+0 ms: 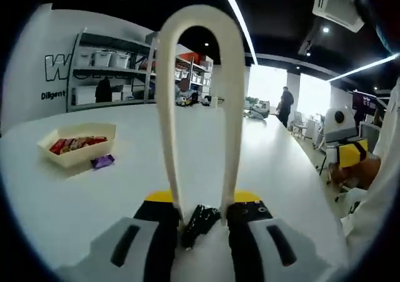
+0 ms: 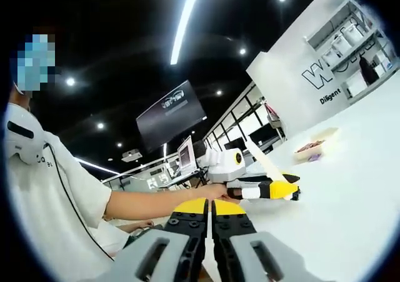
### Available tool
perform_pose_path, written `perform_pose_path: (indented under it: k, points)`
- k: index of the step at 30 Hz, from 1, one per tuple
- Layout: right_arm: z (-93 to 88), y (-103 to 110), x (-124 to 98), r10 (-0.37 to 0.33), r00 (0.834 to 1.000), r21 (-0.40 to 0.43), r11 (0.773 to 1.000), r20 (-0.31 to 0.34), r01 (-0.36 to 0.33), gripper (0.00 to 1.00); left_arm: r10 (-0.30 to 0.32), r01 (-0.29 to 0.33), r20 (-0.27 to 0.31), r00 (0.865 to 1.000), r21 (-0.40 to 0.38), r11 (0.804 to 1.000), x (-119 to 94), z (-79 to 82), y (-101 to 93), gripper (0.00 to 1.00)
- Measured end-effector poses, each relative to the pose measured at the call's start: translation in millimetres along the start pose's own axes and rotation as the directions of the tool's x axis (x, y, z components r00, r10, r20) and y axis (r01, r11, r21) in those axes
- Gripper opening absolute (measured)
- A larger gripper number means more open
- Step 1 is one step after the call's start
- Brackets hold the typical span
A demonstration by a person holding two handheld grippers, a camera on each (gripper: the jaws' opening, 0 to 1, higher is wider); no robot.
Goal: Place the target food into the container with the food tongs after gripping and lifting it, then release it inside without dropping or visibly crushing the food.
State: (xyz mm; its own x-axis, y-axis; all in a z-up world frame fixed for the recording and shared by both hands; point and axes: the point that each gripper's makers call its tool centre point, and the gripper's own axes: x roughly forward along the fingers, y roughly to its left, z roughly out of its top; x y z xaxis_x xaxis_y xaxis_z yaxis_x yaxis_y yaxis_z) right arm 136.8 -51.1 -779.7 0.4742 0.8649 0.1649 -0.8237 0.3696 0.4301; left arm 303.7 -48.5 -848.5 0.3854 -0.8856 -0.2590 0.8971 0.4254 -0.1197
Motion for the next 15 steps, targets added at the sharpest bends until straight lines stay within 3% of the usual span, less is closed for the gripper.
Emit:
perform_pose_path:
  k: [2, 5, 8, 12, 15]
  points:
    - [-1.0, -2, 0, -0.001, 1.0, 0.001, 1.0, -0.005, 0.001, 0.0, -0.001, 0.001, -0.003, 1.0, -0.034, 0.999, 1, 0.5, 1.5, 0.26]
    - [-2.6, -4, 0, -0.003, 1.0, 0.007, 1.0, -0.01, 0.003, 0.0, -0.015, 0.015, -0.018, 1.0, 0.009, 1.0, 0, -1.7, 0.5, 0.23]
    - [-4.6, -9, 0, -0.017, 1.0, 0.003, 1.0, -0.025, 0.017, 0.0, -0.03, 0.028, -0.044, 0.999, -0.043, 0.999, 0, -9.4, -1.3, 0.19]
    - [-5.4, -20, 0, -0.072, 0.996, -0.035, 0.997, -0.044, 0.071, 0.0, -0.03, 0.029, -0.02, 0.999, -0.05, 0.998, 0, -6.2, -2.6, 0.19]
    - [-8.7, -40, -1, -0.17, 0.982, -0.123, 0.979, -0.078, 0.16, 0.0, -0.015, 0.013, -0.023, 1.0, -0.06, 0.998, 0, -5.9, -1.1, 0.2]
